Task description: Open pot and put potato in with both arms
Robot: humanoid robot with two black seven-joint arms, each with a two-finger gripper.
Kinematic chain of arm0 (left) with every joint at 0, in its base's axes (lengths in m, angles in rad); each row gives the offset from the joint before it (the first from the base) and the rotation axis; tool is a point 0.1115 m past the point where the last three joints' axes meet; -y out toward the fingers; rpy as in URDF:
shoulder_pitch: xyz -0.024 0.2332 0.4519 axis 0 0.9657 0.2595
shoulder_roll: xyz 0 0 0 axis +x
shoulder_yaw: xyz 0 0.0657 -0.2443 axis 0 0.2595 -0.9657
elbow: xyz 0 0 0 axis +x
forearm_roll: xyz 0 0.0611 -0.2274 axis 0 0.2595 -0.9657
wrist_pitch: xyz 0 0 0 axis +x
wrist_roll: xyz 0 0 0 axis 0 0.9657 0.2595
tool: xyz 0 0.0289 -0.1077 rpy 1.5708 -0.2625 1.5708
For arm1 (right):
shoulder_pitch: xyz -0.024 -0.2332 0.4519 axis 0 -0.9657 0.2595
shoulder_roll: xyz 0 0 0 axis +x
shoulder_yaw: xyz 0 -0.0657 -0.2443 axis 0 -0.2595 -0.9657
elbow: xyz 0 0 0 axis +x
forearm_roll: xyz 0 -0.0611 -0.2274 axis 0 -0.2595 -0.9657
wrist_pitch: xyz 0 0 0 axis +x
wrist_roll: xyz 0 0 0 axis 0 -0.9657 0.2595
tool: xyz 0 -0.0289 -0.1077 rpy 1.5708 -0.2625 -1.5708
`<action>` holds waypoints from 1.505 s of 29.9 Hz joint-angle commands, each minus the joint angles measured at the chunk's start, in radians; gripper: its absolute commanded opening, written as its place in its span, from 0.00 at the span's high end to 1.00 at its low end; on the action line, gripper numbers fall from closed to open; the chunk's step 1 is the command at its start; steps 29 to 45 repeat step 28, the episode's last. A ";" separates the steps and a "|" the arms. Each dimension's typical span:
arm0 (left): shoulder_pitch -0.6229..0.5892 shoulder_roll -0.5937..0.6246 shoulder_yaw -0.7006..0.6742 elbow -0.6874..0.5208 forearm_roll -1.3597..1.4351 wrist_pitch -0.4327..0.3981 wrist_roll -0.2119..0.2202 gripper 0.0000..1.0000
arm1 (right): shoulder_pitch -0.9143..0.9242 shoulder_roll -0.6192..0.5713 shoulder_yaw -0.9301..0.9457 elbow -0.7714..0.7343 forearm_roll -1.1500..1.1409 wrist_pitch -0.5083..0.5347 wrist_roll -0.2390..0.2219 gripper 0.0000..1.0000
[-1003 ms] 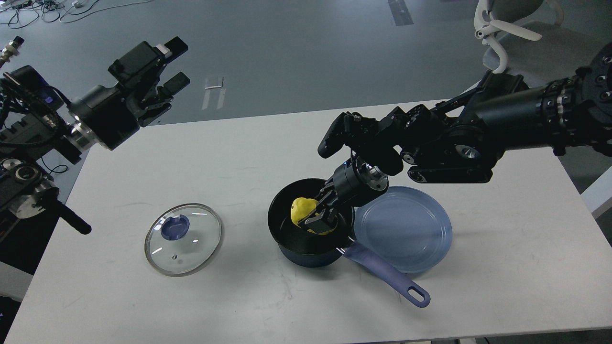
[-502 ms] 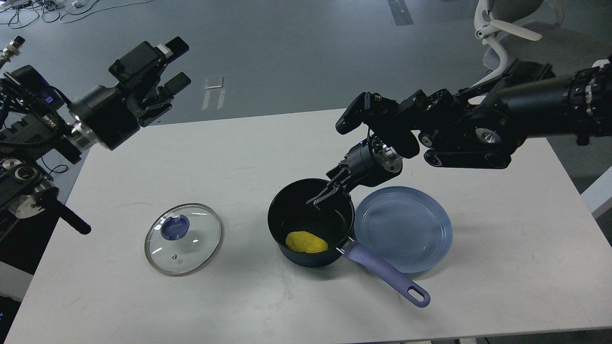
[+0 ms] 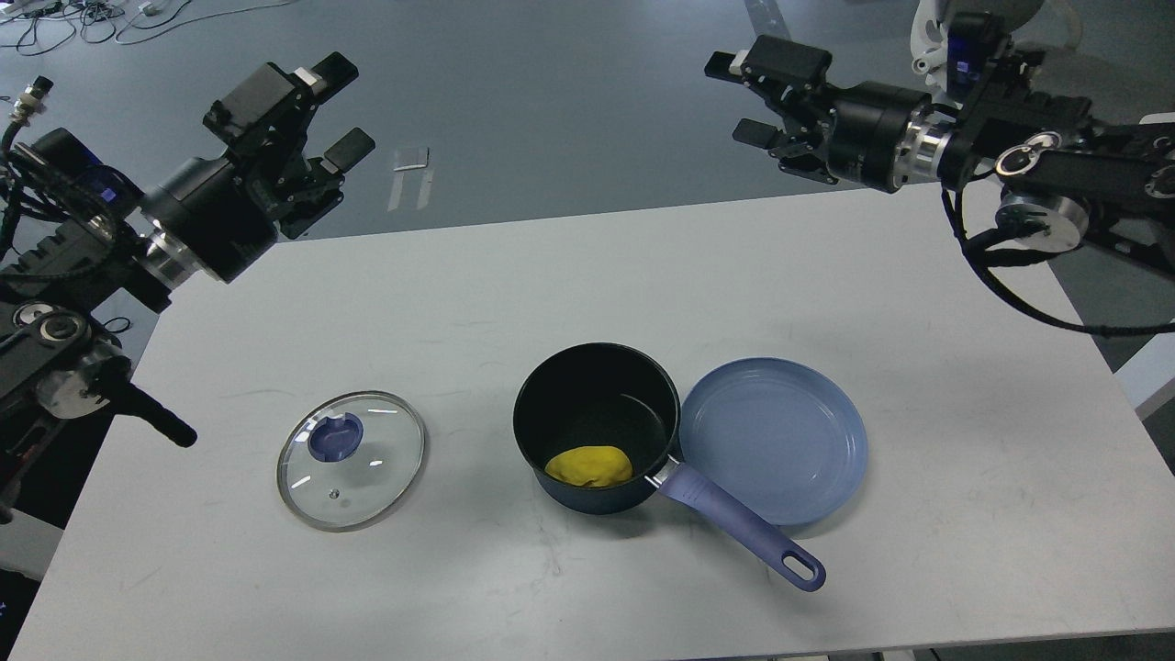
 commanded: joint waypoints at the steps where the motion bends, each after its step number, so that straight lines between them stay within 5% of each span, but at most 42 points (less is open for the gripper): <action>1: 0.021 -0.037 -0.007 0.015 -0.032 0.003 0.004 0.03 | -0.219 -0.026 0.183 -0.007 0.130 0.040 0.000 0.03; 11: 0.251 -0.198 -0.165 0.085 -0.051 -0.009 0.005 0.03 | -0.551 0.026 0.459 -0.107 0.264 0.309 0.000 0.03; 22: 0.359 -0.304 -0.282 0.145 -0.147 -0.069 0.050 0.03 | -0.588 0.085 0.461 -0.123 0.259 0.309 0.000 0.00; 45: 0.365 -0.315 -0.296 0.154 -0.165 -0.069 0.053 0.03 | -0.594 0.089 0.461 -0.121 0.259 0.309 0.000 0.00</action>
